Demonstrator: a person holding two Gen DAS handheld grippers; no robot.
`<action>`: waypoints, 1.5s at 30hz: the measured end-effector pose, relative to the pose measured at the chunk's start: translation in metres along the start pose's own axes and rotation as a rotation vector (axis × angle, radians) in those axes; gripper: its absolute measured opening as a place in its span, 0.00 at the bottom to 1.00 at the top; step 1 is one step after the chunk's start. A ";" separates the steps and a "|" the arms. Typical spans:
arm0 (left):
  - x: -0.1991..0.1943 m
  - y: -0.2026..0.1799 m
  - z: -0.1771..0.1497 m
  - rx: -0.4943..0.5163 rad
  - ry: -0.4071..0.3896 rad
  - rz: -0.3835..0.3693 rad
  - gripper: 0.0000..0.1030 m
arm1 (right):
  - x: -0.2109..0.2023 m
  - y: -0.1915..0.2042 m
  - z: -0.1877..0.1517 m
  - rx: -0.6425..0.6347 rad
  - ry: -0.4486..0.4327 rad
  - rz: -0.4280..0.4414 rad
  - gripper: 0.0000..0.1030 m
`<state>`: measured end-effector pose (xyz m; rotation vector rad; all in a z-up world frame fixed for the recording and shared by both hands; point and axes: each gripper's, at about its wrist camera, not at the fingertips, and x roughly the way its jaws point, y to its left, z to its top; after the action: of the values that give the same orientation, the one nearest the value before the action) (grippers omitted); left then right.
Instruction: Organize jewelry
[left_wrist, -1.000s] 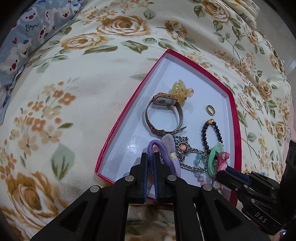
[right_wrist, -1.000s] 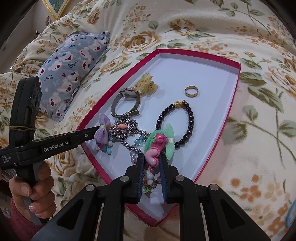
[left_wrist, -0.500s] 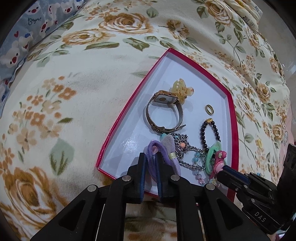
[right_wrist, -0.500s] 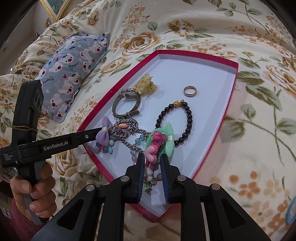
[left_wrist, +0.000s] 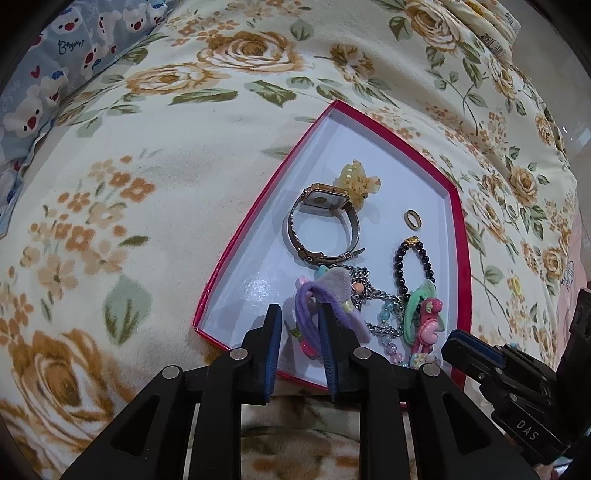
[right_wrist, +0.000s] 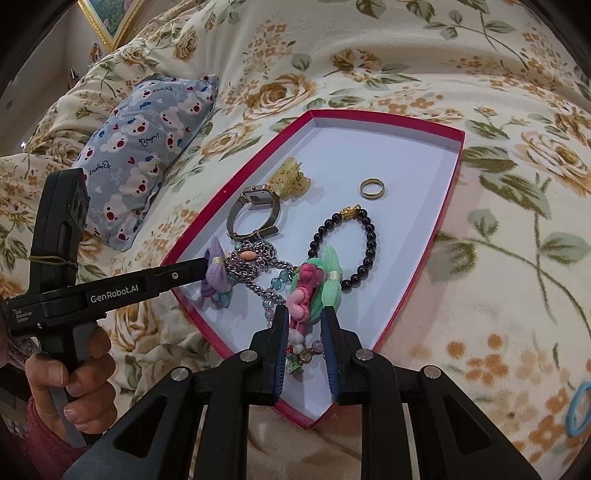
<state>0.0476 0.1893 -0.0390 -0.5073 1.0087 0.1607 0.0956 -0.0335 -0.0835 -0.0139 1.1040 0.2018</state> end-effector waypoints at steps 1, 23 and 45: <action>-0.001 0.000 0.000 -0.002 0.001 -0.007 0.23 | -0.002 0.000 0.000 0.000 -0.004 0.000 0.24; -0.038 0.004 -0.022 -0.002 -0.077 -0.068 0.57 | -0.036 -0.002 -0.015 0.048 -0.138 0.012 0.47; -0.083 0.019 -0.081 -0.032 -0.162 -0.017 0.82 | -0.082 0.013 -0.051 -0.016 -0.304 0.017 0.73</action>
<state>-0.0654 0.1759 -0.0098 -0.5235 0.8442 0.2003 0.0124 -0.0393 -0.0327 0.0122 0.7998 0.2203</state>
